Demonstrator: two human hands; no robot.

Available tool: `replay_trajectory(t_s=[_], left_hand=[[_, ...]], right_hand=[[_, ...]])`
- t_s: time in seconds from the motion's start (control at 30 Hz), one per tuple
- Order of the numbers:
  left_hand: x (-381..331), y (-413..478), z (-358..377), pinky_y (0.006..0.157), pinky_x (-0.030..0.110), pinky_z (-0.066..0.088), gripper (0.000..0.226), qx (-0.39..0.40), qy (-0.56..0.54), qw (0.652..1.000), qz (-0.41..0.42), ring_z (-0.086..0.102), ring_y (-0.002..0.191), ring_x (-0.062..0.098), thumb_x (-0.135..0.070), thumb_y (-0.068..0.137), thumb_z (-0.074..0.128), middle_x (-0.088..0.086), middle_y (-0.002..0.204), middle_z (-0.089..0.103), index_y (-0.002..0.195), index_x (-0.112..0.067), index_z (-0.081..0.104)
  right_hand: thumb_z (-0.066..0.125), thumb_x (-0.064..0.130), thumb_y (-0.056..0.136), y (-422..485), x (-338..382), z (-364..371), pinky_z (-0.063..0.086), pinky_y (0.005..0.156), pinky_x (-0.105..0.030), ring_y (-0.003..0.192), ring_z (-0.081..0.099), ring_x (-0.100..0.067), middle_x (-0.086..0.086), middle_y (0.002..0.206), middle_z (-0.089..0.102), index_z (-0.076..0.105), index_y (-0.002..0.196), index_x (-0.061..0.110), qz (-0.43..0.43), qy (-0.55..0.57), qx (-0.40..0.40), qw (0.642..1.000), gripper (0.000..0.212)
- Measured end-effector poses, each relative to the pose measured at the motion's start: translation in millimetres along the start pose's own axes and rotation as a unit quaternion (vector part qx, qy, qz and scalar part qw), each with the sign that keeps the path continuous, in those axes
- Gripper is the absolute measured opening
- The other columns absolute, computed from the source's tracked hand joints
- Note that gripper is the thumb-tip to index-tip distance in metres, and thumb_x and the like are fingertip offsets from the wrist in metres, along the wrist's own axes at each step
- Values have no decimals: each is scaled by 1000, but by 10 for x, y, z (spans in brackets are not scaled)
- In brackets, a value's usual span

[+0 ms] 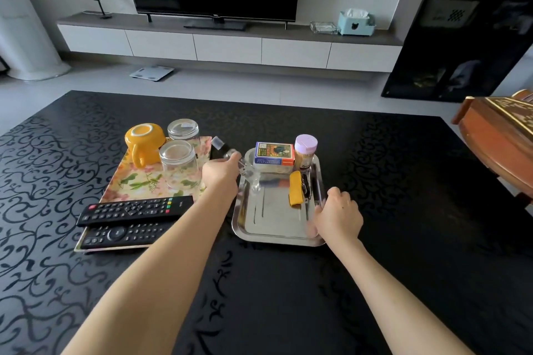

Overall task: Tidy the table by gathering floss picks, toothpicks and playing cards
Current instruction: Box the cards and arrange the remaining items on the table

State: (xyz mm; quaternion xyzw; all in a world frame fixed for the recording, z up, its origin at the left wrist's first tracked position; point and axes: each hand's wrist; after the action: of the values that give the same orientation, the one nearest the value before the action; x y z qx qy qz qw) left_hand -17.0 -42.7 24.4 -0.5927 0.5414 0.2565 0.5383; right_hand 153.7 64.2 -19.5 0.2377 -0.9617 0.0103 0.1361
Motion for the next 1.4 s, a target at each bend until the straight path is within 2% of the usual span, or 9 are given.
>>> replay_trajectory(t_s=[0.07, 0.13, 0.27, 0.43, 0.6, 0.77, 1.1, 1.3, 1.4], left_hand=[[18, -46, 91, 59, 29, 44, 32, -14, 18, 994, 107, 47, 57, 10, -35, 82, 67, -6, 60, 52, 57, -27, 50], [64, -119, 193, 64, 28, 42, 34, -1, 56, 976, 208, 48, 61, 9, -35, 81, 68, -9, 61, 53, 55, -29, 47], [102, -154, 401, 57, 17, 37, 23, 42, 105, 947, 302, 56, 71, 12, -35, 78, 72, 0, 81, 66, 85, -13, 71], [156, -182, 562, 64, 11, 38, 40, 54, 127, 944, 300, 56, 84, 9, -30, 82, 70, 2, 104, 67, 115, -10, 65], [132, -185, 576, 71, 19, 40, 38, 70, 141, 941, 300, 56, 86, 9, -33, 82, 70, -5, 97, 61, 112, -13, 62], [139, -172, 540, 76, 21, 43, 45, 96, 164, 932, 309, 55, 91, 9, -35, 81, 69, -4, 106, 62, 120, -14, 59], [147, -197, 288, 80, 23, 43, 48, 101, 210, 927, 295, 57, 104, 15, -20, 81, 68, -1, 121, 59, 127, -18, 54], [587, -209, -560, 73, 31, 44, 20, -19, 407, 842, 353, 55, 97, 25, -17, 89, 56, 5, 107, 59, 105, -12, 67], [901, -256, -973, 67, 33, 48, 10, -21, 481, 760, 437, 56, 81, 26, -19, 83, 69, 6, 85, 59, 86, -9, 69]], right_hand=[[59, 27, 89, 3, -17, 19, 44, 70, -29, 102, 56, -23, -7, 114, 57, 49, 118, 14, -4, 9, -2, 1000, 33], [59, 26, 89, 2, -18, 28, 45, 71, -29, 101, 57, -22, -6, 113, 58, 49, 118, 14, -10, 20, -5, 1000, 33], [60, 24, 89, 0, -10, 38, 46, 69, -29, 98, 58, -21, -5, 111, 58, 49, 117, 14, -16, 33, -7, 999, 32], [58, 25, 89, 4, -48, 67, 45, 68, -28, 96, 57, -20, -4, 109, 58, 52, 115, 14, -28, 40, -13, 999, 29], [54, 25, 92, 18, -64, 82, 49, 69, -29, 90, 62, -19, -3, 104, 62, 54, 111, 13, -24, 60, 18, 998, 22], [55, 22, 91, 18, -80, 58, 52, 73, -30, 94, 63, -21, -4, 108, 63, 53, 116, 12, -14, 71, 42, 996, 27], [60, 19, 88, 4, -14, 55, 45, 60, -28, 75, 54, -17, -3, 95, 63, 54, 100, 14, 33, 61, 63, 996, 13], [62, 14, 86, -11, 41, 76, 46, 61, -28, 76, 58, -18, -5, 93, 64, 60, 97, 12, 43, 78, 65, 994, 11], [62, 14, 86, -14, 86, 88, 49, 61, -29, 79, 62, -20, -6, 91, 65, 60, 96, 11, 37, 89, 67, 993, 11]])
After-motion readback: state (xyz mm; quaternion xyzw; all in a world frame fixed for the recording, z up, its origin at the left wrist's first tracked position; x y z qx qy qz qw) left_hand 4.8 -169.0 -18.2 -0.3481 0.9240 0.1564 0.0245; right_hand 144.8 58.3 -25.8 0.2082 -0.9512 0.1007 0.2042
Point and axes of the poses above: each hand's wrist, its own y-axis towards the middle knuckle, its own z-axis out of the palm, x = y × z
